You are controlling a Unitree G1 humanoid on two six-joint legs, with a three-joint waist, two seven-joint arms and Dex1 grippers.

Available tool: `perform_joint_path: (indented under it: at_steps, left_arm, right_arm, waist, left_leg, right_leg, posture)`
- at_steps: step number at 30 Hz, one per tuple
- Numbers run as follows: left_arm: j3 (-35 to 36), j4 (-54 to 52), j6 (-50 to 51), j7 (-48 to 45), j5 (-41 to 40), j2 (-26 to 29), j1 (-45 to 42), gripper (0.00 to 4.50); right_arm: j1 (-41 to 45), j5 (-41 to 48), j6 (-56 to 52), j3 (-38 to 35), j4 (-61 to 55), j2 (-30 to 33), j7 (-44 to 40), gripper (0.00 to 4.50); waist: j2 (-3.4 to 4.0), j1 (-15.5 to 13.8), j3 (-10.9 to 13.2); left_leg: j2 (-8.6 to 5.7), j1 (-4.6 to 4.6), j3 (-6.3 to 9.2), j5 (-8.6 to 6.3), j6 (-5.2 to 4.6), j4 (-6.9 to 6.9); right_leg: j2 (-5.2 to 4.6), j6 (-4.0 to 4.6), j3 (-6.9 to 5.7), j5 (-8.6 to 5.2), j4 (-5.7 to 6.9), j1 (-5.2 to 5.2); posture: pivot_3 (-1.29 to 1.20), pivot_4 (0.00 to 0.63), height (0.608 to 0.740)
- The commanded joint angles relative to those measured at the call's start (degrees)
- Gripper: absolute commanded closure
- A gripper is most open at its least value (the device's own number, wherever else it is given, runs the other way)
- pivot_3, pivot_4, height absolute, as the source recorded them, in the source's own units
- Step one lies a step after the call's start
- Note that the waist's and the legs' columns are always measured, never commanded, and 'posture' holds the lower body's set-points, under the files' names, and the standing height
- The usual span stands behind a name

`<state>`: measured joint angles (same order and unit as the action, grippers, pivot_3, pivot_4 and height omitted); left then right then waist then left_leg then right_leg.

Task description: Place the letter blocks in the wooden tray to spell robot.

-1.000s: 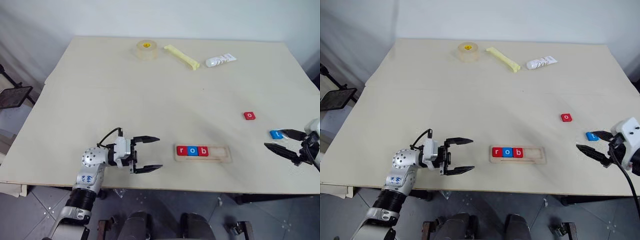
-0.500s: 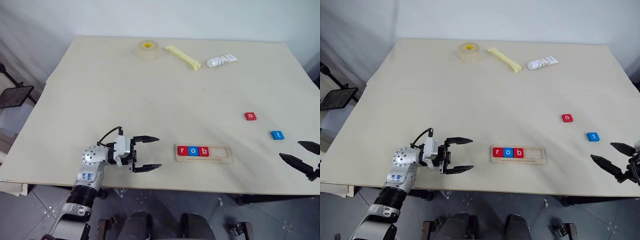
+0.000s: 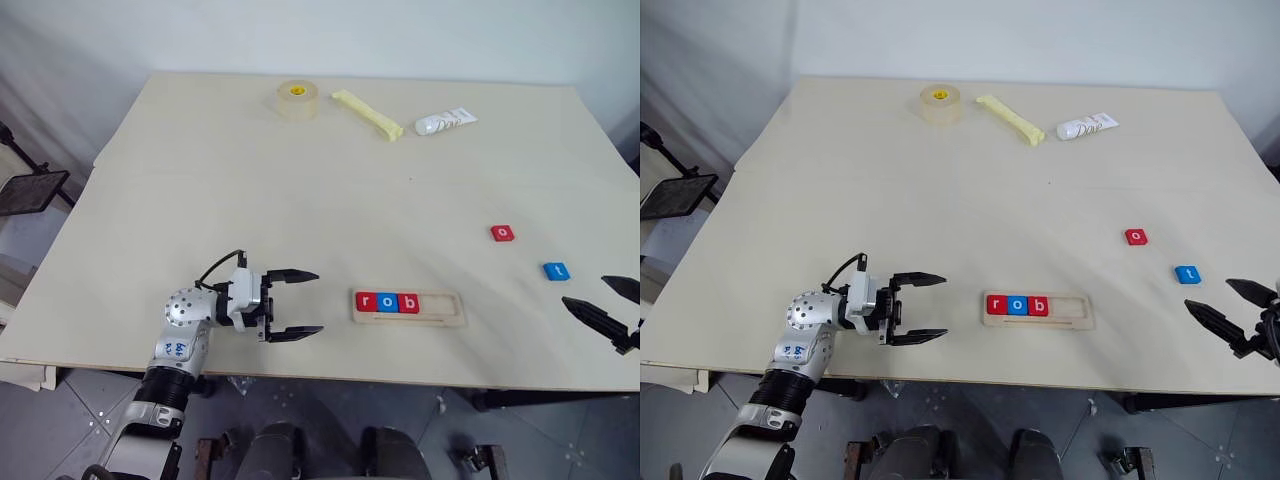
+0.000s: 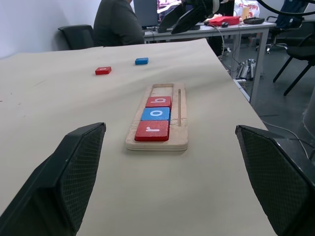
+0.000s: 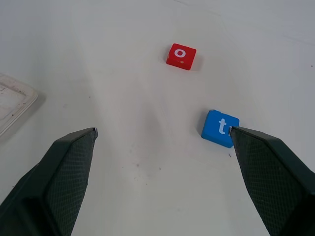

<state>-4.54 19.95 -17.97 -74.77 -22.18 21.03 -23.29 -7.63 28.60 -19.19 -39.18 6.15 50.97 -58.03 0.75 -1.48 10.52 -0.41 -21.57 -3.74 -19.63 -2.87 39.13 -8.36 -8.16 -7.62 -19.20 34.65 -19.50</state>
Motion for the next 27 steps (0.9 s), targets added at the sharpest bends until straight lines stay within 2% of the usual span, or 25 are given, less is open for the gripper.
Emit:
perform_joint_path:
  at_steps: [1,11,14,21,23,27]
  left_arm:
    - [0.62,-0.77,-0.74,-0.26,-0.34,0.04,-0.32,0.0]
    - [0.85,-1.16,-0.52,-0.35,-0.5,0.49,-0.31,0.0]
    - [0.94,-2.07,-0.18,-0.1,-0.61,0.77,0.07,0.0]
    - [1.25,-4.64,0.64,0.47,-0.75,1.62,1.9,0.0]
    - [1.19,-5.18,0.8,0.84,-0.54,1.63,2.34,0.0]
    - [1.26,-6.22,0.79,1.52,-0.49,1.54,3.39,0.0]
  right_arm:
    - [-0.09,1.5,-0.69,-1.92,-1.4,0.0,0.69,0.02]
    - [-0.23,2.59,-1.66,-1.61,-2.79,-0.33,1.54,0.02]
    - [2.74,1.81,-5.13,1.15,-2.68,-0.22,5.9,0.02]
    - [16.98,-2.27,-8.3,10.37,2.16,-2.63,16.36,0.02]
    - [19.95,-3.78,-7.37,12.78,4.42,-2.94,16.89,0.02]
    - [32.88,-10.31,-4.98,20.76,15.55,-4.89,21.0,0.02]
  waist:
    - [0.0,0.0,0.0]
    - [0.0,0.0,0.0]
    - [0.0,0.06,0.0]
    - [0.02,0.58,-0.01]
    - [0.02,0.4,-0.01]
    - [0.02,0.4,-0.01]
  left_leg:
    - [0.0,0.0,0.0,0.0,0.0,0.0]
    - [0.0,0.0,0.0,0.0,0.0,0.0]
    - [0.0,0.0,0.0,0.0,0.0,0.0]
    - [0.05,0.02,-0.02,0.02,0.03,0.0]
    - [0.05,0.01,-0.02,0.02,0.03,0.0]
    - [0.0,0.0,-0.03,0.01,0.02,0.01]
  right_leg:
    - [0.0,0.0,0.0,0.0,0.0,0.0]
    - [0.0,0.0,0.0,0.0,0.0,0.0]
    - [0.0,0.0,0.0,0.0,0.0,0.0]
    - [0.03,0.0,0.01,0.0,0.08,-0.05]
    - [0.02,0.0,0.01,0.0,0.11,-0.07]
    - [-0.01,0.0,0.01,0.0,0.11,-0.06]
  posture:
    - [0.0,0.15,0.74]
    - [0.0,0.15,0.74]
    - [0.0,0.15,0.74]
    - [0.0,0.15,0.74]
    - [0.0,0.15,0.74]
    - [0.0,0.15,0.74]
